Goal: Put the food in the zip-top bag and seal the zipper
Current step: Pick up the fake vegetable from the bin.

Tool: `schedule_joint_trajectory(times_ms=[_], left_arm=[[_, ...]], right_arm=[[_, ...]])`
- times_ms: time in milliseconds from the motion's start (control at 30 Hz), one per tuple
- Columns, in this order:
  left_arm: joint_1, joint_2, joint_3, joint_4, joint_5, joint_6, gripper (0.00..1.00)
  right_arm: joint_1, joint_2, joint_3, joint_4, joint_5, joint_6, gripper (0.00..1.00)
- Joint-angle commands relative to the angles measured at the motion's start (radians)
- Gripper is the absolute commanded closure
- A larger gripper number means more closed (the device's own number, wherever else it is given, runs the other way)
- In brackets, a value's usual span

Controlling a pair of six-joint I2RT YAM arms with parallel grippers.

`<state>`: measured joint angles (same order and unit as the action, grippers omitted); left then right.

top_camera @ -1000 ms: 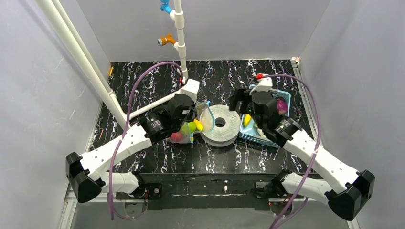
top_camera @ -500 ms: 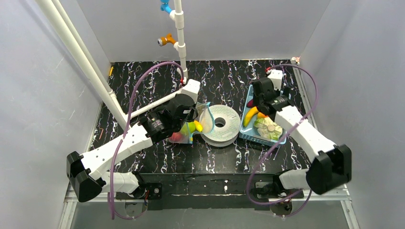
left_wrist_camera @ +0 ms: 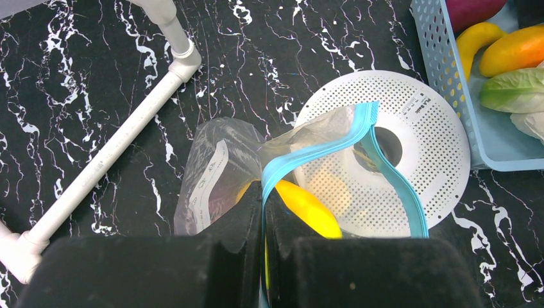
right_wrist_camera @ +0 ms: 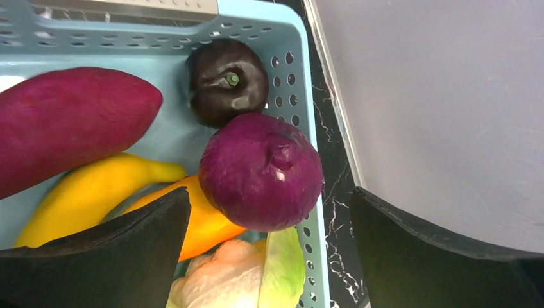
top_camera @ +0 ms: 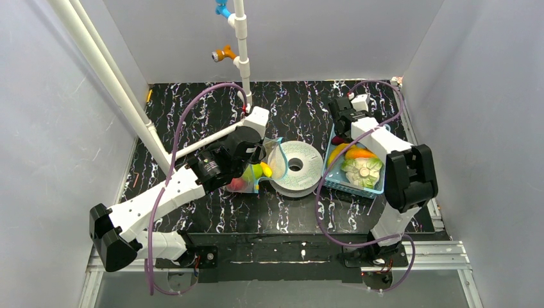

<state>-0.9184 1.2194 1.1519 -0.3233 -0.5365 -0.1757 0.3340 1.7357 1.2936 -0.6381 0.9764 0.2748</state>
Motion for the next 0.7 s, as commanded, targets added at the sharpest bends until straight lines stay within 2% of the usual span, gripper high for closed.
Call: schedule_joint_trajectory(times_ms=[0,400,433,500,600,667], left_arm=[[-0.002,-0.021,0.011,0.008,-0.021,-0.001,1.0],[-0.002,-0.026,0.012,0.006,-0.021,-0.002,1.0],[-0.002,-0.025,0.016,0.001,-0.019,-0.003,1.0],[-0.002,-0.026,0.018,-0.001,-0.015,-0.005,1.0],[-0.002,-0.026,0.014,0.004,-0.016,-0.005,1.0],[-0.002,-0.024,0.015,0.001,-0.016,-0.006,1.0]], right_arm=[[-0.02,0.058,0.044,-0.013,0.072,-0.029,0.02],[-0.045,0.125,0.04,0.001,0.104,-0.022,0.03],[-0.046,0.123,0.041,0.003,0.105,-0.022,0.07],[-0.046,0.113,0.037,0.002,0.106,-0.021,0.2],[-0.043,0.083,0.032,0.001,0.101,-0.008,0.57],[-0.037,0.055,0.033,-0.005,0.09,-0.002,0.66]])
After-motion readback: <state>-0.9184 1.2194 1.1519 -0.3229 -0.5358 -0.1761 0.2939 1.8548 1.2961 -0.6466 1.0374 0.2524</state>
